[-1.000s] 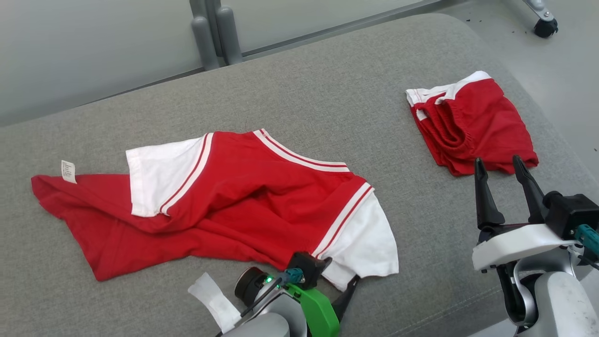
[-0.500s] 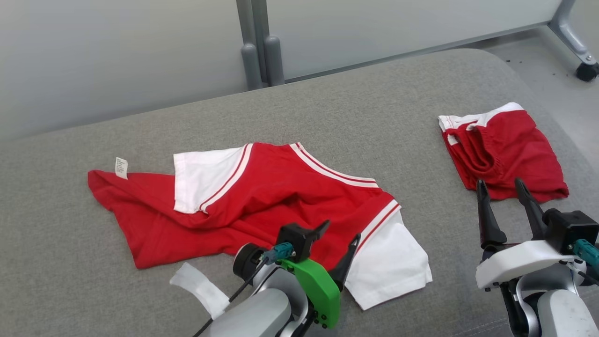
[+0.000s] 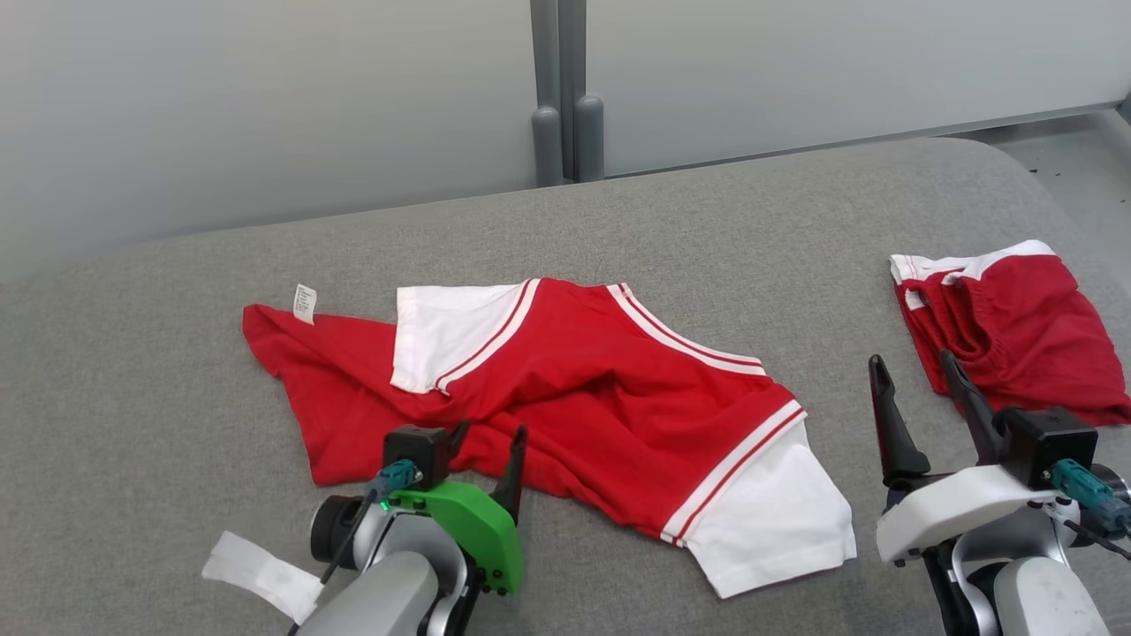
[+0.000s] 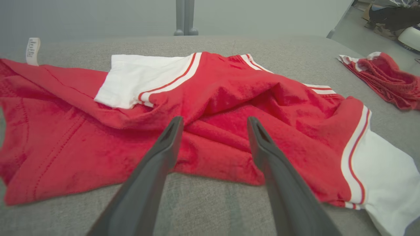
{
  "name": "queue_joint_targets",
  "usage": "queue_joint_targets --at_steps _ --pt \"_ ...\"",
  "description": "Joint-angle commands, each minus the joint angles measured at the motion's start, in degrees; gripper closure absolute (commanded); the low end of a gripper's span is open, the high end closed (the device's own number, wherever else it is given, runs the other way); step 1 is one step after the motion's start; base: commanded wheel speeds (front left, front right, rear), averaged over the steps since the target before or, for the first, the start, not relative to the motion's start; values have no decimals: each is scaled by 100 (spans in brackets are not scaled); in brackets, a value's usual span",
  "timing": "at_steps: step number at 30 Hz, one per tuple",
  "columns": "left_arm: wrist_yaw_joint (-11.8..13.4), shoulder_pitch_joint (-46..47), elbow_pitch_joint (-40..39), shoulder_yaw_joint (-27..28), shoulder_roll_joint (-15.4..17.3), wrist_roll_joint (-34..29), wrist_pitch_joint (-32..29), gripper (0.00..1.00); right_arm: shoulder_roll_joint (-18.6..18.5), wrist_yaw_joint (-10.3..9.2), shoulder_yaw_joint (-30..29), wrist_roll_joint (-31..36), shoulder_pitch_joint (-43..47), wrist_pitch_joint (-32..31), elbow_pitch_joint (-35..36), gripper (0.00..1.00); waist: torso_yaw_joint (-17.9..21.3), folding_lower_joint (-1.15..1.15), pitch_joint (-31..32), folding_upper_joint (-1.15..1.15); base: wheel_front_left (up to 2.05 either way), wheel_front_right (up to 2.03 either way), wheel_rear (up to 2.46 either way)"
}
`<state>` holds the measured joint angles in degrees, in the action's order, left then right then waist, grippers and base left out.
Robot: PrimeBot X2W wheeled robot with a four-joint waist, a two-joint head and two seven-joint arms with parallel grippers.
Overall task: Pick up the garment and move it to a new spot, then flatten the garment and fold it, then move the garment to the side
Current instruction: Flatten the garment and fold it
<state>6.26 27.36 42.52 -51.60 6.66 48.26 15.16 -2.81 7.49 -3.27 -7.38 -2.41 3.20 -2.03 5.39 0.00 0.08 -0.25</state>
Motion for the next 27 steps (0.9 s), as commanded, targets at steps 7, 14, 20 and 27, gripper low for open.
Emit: queue_joint_targets --at_steps 7,14,20,27 --pt "-42 634 751 299 155 -295 0 0 -17 0 144 54 -145 -74 116 0 343 0 -447 25 0 0 0" --pt "-335 991 1594 122 180 -388 -325 0 -16 0 79 85 -251 -29 127 0 533 0 -691 25 0 0 0" --pt "-410 1225 1821 94 154 -478 -211 100 -15 0 32 36 -277 23 71 0 541 0 -711 25 0 0 0" --pt "-83 1876 1293 564 175 -731 12 100 -16 0 112 -43 -395 98 33 0 605 0 -849 25 0 0 0"
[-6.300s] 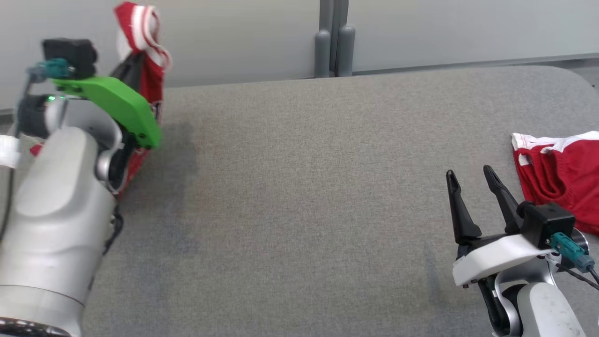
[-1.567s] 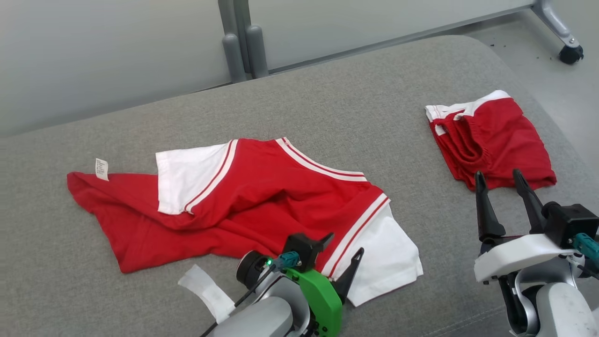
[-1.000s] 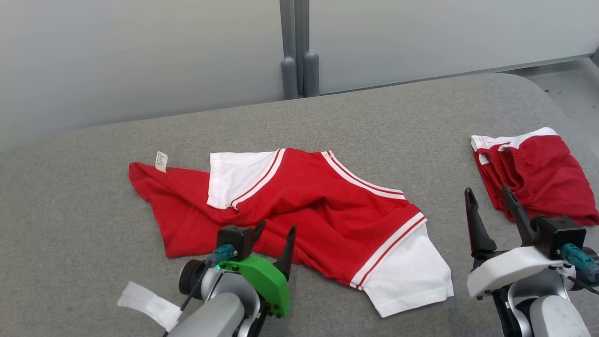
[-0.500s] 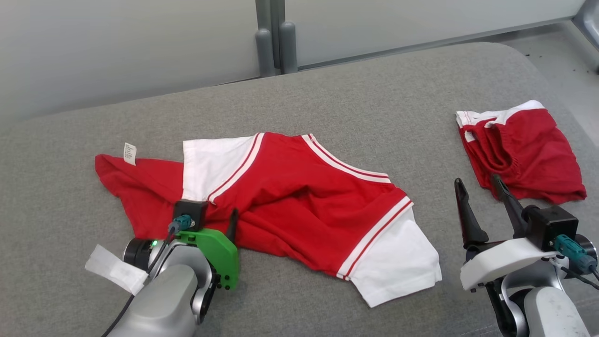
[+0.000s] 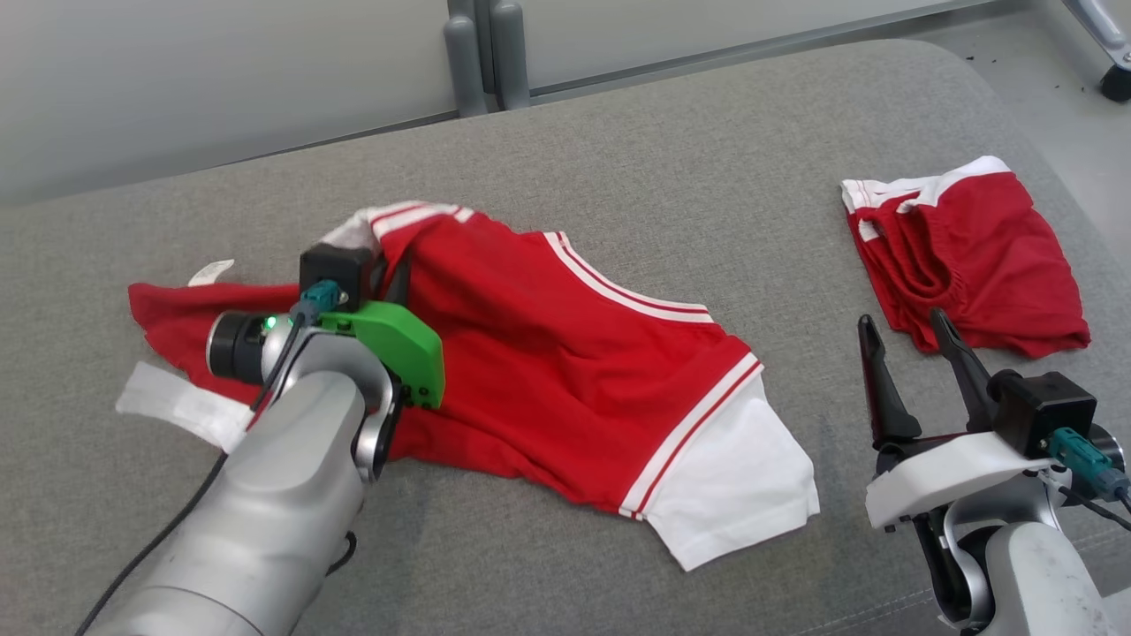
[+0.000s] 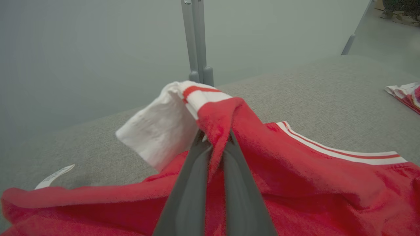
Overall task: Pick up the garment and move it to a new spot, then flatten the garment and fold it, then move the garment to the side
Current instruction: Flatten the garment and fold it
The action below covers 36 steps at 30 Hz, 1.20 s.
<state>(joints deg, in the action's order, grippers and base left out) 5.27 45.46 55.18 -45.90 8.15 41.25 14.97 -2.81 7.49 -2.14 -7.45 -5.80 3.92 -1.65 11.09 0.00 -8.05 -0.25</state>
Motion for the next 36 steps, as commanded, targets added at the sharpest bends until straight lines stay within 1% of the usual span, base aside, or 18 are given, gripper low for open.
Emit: queue_joint_targets --at_steps 1,4,11,14,16,17,18,19,23,28,32,35,36 --pt "45 126 -64 52 51 -113 27 100 -16 0 22 -42 -64 34 -13 0 73 0 -65 25 0 0 0" --pt "98 438 -249 185 86 -341 26 100 -17 0 67 -66 -143 56 -40 0 229 0 -156 25 0 0 0" --pt "125 1136 -594 503 -36 -818 27 100 -16 0 51 -84 -216 141 -120 0 577 0 -345 25 0 0 0" --pt "50 1290 -635 556 -164 -989 27 100 -15 0 75 -117 -251 174 -165 0 680 0 -400 25 0 0 0" --pt "-25 1288 -501 538 -256 -1038 25 100 -15 0 109 -119 -269 196 -204 0 730 0 -427 25 0 0 0" --pt "-84 1244 -351 508 -298 -1008 17 64 -16 0 129 -133 -278 198 -224 0 752 0 -436 25 0 0 0" --pt "-135 1214 -182 476 -331 -974 13 8 -15 0 147 -148 -286 214 -240 0 769 0 -443 25 0 0 0" --pt "-173 1195 -13 455 -367 -936 -14 0 -16 0 163 -160 -293 224 -253 0 785 0 -453 25 0 0 0" --pt "-336 1141 397 411 -489 -768 13 0 -16 0 158 -198 -320 258 -285 0 768 0 -523 25 0 0 0" --pt "-463 930 586 425 -507 -566 21 0 -15 0 56 -154 -315 296 -345 0 585 0 -495 25 0 0 0" --pt "-405 570 555 357 -517 -316 25 0 -16 0 50 -152 -306 298 -375 0 369 0 -391 25 0 0 0" --pt "-277 303 528 320 -514 -127 25 0 -16 0 57 -155 -277 276 -384 0 199 0 -316 25 0 0 0" --pt "-277 303 528 320 -514 -127 25 0 -16 0 57 -155 -277 276 -384 0 199 0 -316 25 0 0 0"
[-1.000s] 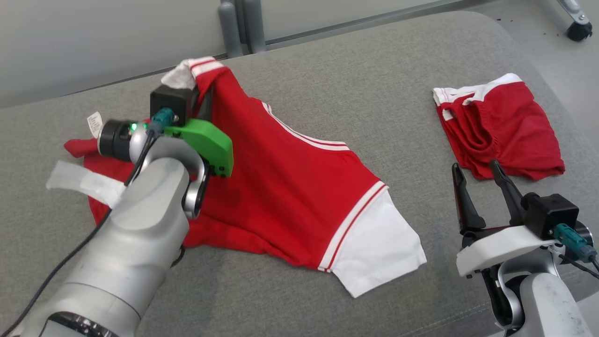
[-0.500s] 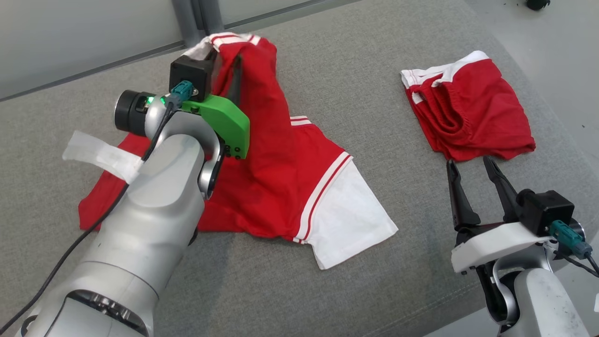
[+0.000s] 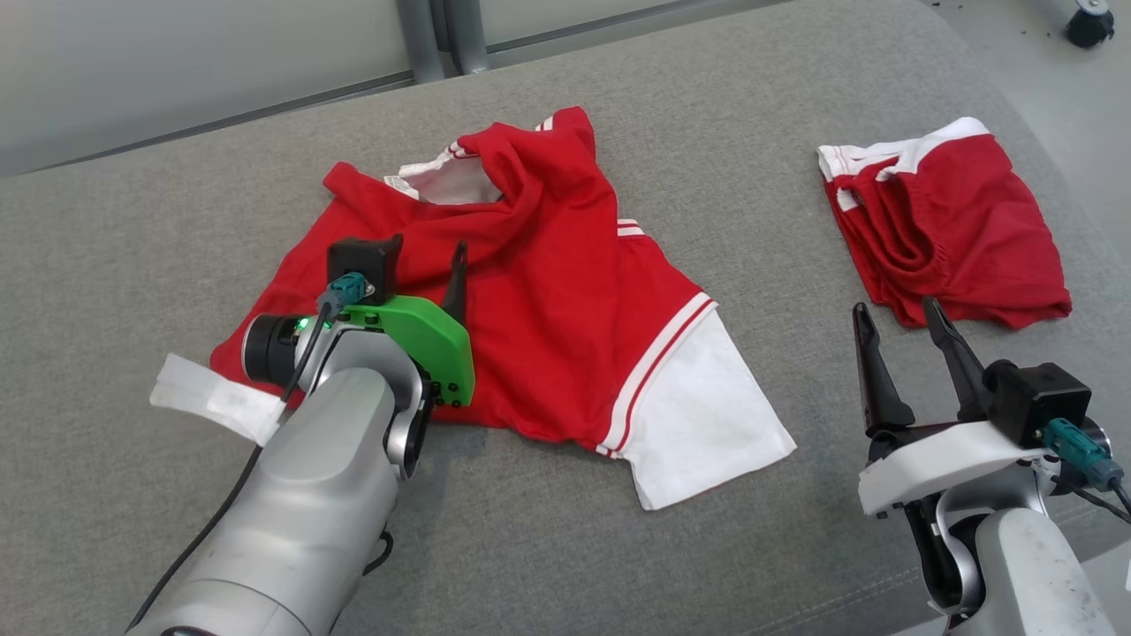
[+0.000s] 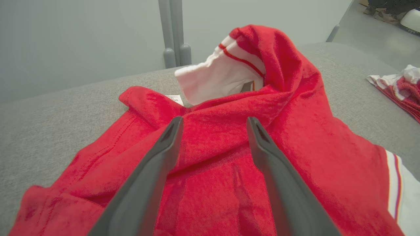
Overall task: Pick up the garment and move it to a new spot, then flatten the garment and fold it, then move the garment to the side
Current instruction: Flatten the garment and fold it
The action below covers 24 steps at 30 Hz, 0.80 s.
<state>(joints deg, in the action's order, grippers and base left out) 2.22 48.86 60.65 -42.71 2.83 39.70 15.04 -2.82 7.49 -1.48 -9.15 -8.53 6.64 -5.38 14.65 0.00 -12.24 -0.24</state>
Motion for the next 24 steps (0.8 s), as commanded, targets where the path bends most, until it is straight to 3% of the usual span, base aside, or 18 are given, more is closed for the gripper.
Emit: queue_joint_targets --at_steps 1,8,13,20,24 --pt "95 -91 -32 18 17 80 19 0 -15 0 1 14 5 -5 -8 0 -205 0 123 24 0 0 0" --pt "630 -383 -36 488 122 172 18 0 -15 0 -32 31 87 -28 26 0 -413 0 219 24 0 0 0" --pt "826 -462 267 764 195 275 13 0 -15 0 7 24 101 -48 39 0 -407 0 219 24 0 0 0" --pt "662 -191 690 1027 270 528 13 0 -15 0 49 73 56 -76 84 0 -210 0 86 24 0 0 0" --pt "744 -51 882 1104 276 581 12 0 -15 0 34 89 82 -65 81 0 -145 0 69 24 0 0 0"
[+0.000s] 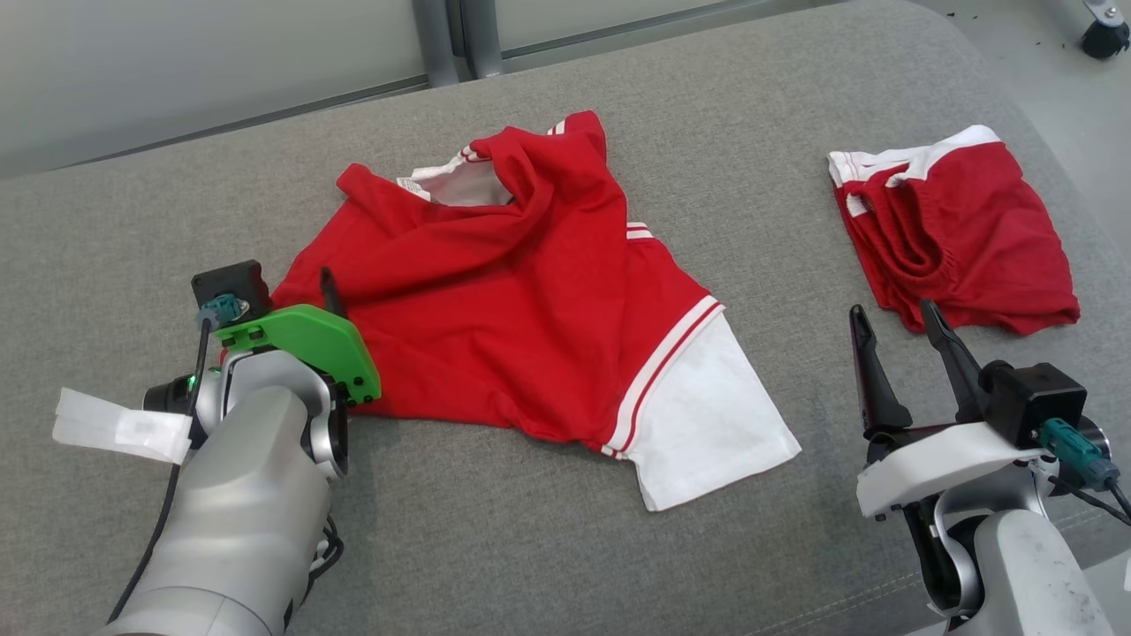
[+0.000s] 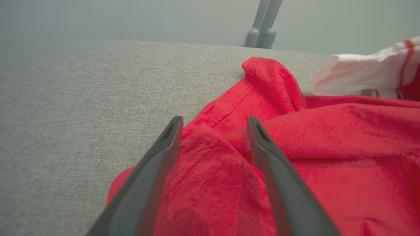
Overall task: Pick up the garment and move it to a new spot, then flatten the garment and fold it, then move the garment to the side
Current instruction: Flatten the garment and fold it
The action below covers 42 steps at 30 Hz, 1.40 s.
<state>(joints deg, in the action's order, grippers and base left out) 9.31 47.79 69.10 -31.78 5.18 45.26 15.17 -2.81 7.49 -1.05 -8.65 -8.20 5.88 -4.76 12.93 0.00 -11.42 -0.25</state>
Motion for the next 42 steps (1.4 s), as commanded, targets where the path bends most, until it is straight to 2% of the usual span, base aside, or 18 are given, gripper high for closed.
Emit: queue_joint_targets --at_steps 1,3,6,8,11,12,25,32,34,36,42 --pt "49 67 79 13 34 22 -1 2 -16 0 -14 42 59 11 16 0 35 0 -7 25 0 0 0" --pt "54 66 131 22 20 37 -1 29 -16 0 -30 48 81 14 11 0 38 0 12 25 0 0 0" --pt "16 -37 201 22 -32 87 -13 50 -16 0 -61 51 100 13 -5 0 3 0 64 25 0 0 0" --pt "-60 -82 233 19 -53 118 -32 60 -15 0 -9 25 83 2 -8 0 -11 0 84 25 0 0 0" --pt "-86 -91 267 -43 -71 76 -27 93 -17 0 62 -5 53 -6 -17 0 -13 0 111 25 0 0 0" --pt "-103 -74 274 -52 -79 71 -26 100 -17 0 76 -9 47 -3 -14 0 -10 0 109 25 0 0 0" --pt "-73 38 407 -164 30 7 -116 100 -17 0 70 55 63 -21 -27 0 182 0 118 25 0 0 0" --pt "-297 -141 166 -174 108 -92 5 100 -16 0 -109 53 212 27 -48 0 -25 0 293 25 0 0 0" --pt "-335 -238 -174 -134 228 -188 8 100 -16 0 -130 35 241 32 -44 0 -137 0 376 25 0 0 0" --pt "-344 -714 -856 -42 414 -461 -5 100 -16 0 -160 25 309 29 -26 0 -320 0 481 25 0 0 0" --pt "-219 -1999 -2273 196 746 -879 0 100 -17 0 -219 38 456 -9 -30 0 -668 0 679 25 0 0 0"
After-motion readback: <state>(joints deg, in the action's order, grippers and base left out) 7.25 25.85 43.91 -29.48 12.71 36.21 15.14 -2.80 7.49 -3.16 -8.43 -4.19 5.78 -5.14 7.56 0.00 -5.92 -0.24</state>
